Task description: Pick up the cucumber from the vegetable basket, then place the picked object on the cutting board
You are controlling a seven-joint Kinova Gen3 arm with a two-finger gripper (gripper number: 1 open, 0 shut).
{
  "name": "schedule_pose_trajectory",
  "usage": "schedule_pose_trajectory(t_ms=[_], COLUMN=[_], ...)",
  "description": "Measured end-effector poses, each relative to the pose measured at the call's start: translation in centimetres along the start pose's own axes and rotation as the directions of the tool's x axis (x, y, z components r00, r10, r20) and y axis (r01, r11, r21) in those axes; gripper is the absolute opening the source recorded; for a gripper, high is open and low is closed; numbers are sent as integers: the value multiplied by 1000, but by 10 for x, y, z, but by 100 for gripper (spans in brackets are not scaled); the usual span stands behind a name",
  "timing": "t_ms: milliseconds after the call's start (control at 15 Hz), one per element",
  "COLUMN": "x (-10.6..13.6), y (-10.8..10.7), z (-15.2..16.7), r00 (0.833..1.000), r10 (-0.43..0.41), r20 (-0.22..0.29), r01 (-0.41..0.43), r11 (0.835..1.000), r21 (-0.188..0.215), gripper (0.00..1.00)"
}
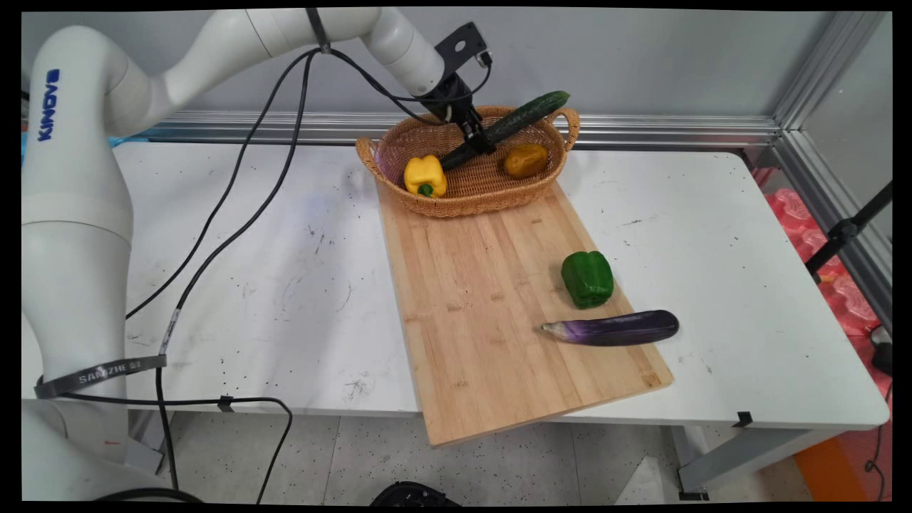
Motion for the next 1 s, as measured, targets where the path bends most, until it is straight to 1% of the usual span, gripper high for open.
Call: schedule_pose_trajectory(t_ms=[333, 667, 1000], x=[0, 3, 20], y=[2, 5, 4], z=[5, 2, -10], r00=[1000, 1000, 1000], r10=[-5, -4, 9], r20=[-1, -3, -25], r01=[5, 4, -10], r11=[1000, 1000, 1000], r21=[-7, -14, -4], gripper=[0, 0, 0])
